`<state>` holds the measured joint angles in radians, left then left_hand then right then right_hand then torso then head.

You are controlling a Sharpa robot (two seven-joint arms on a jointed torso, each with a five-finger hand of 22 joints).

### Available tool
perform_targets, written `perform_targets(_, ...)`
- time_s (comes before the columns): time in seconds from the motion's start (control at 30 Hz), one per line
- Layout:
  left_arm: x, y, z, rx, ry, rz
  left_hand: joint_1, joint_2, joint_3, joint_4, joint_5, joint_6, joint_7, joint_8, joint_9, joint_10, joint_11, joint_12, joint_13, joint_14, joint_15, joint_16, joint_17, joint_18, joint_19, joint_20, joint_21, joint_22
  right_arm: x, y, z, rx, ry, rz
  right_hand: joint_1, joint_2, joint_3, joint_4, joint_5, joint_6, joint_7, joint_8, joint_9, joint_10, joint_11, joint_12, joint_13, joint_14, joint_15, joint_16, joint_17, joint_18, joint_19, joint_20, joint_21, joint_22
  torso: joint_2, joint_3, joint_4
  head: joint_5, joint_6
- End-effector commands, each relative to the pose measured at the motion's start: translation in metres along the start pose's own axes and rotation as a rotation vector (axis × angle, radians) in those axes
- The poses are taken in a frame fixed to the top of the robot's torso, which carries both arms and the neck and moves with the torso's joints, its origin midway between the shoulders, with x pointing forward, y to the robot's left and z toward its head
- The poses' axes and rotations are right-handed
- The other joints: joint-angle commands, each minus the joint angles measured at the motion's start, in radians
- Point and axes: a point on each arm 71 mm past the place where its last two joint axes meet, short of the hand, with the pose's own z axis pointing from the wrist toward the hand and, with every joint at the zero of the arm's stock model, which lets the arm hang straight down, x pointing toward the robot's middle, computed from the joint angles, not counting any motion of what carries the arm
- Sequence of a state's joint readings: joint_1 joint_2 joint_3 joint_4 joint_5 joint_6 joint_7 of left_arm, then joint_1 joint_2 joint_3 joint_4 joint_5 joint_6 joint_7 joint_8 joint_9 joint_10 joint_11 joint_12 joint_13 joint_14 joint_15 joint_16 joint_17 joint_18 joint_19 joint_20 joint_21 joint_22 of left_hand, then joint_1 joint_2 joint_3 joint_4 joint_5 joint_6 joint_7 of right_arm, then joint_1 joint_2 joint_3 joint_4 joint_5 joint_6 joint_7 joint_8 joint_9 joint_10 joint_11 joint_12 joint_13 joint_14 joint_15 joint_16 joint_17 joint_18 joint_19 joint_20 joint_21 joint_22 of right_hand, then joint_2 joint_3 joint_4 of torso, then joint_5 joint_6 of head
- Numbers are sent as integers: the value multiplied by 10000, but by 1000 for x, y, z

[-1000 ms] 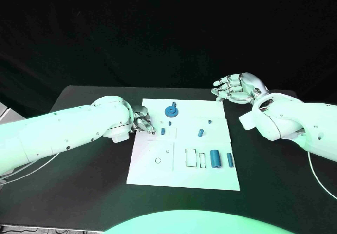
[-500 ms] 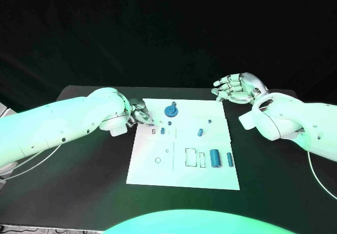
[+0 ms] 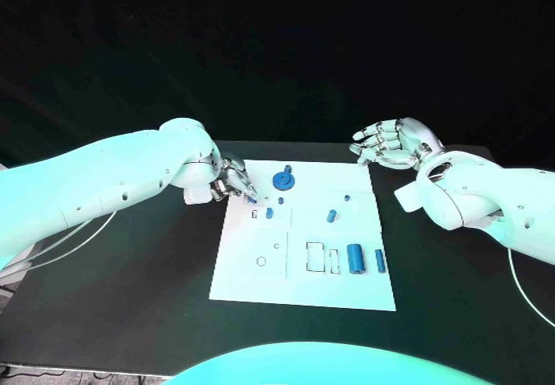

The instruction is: Assemble the parts on the task board

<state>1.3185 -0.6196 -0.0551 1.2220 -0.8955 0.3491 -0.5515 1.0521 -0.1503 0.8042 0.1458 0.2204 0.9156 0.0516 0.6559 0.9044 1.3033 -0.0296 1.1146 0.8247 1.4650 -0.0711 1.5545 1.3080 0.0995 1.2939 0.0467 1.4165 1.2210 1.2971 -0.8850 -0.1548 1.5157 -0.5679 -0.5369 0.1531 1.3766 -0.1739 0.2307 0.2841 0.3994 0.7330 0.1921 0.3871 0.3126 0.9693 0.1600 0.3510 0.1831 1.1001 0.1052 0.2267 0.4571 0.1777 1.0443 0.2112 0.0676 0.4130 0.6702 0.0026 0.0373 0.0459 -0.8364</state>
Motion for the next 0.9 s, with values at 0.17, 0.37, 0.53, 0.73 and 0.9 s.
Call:
perform_targets(0.17,-1,-4,6,-315,554,567,123,71,1681,-1809,128,132,-51,-42,-30,74,24,17,78,993,-67,56,2395,-185,53,-40,59,76,2,2,0,-193,130,-4,-5,-111,71,-12,50,-31,401,44,-12,56,31,-46,-12,-70,32,-47,-14,40,-58,44,-36,-12,2,4,13,27,-62)
perform_targets(0.37,0,-10,9,-279,94,956,113,74,1669,-1830,173,153,-51,-57,-40,93,25,32,101,991,-68,53,2389,-194,83,-46,77,115,3,2,1,-198,153,3,-2,-111,76,-14,53,-27,400,49,-14,61,31,-46,-25,-74,33,-58,-20,40,-63,46,-36,-26,-1,-11,19,25,-93)
perform_targets(0.53,4,-13,7,-178,-306,1420,106,76,1663,-1847,208,169,-52,-67,-47,110,23,49,129,997,-68,64,2411,-194,83,-50,79,117,4,2,0,-251,174,-87,-3,-112,78,-13,54,-26,401,51,-16,62,32,-46,-33,-76,34,-63,-23,40,-66,47,-36,-35,-11,-3,4,51,-122)
perform_targets(0.73,7,-14,6,-101,-583,1540,98,78,1659,-1864,254,188,-53,-78,-54,129,21,66,155,1002,-68,72,2428,-194,82,-55,80,116,4,2,0,-270,184,-128,-6,-113,78,-12,54,-26,401,52,-18,62,32,-47,-39,-78,35,-68,-25,40,-69,48,-36,-40,-19,-16,48,58,-145)
perform_targets(0.9,12,-13,5,-77,-535,1625,95,80,1658,-1866,261,192,-54,-79,-55,135,21,74,167,1003,-69,73,2430,-194,83,-56,81,117,4,2,0,-277,201,-133,-11,-116,77,-10,53,-27,403,53,-20,62,33,-48,-48,-81,36,-74,-29,40,-73,50,-36,-50,-17,-18,23,82,-147)
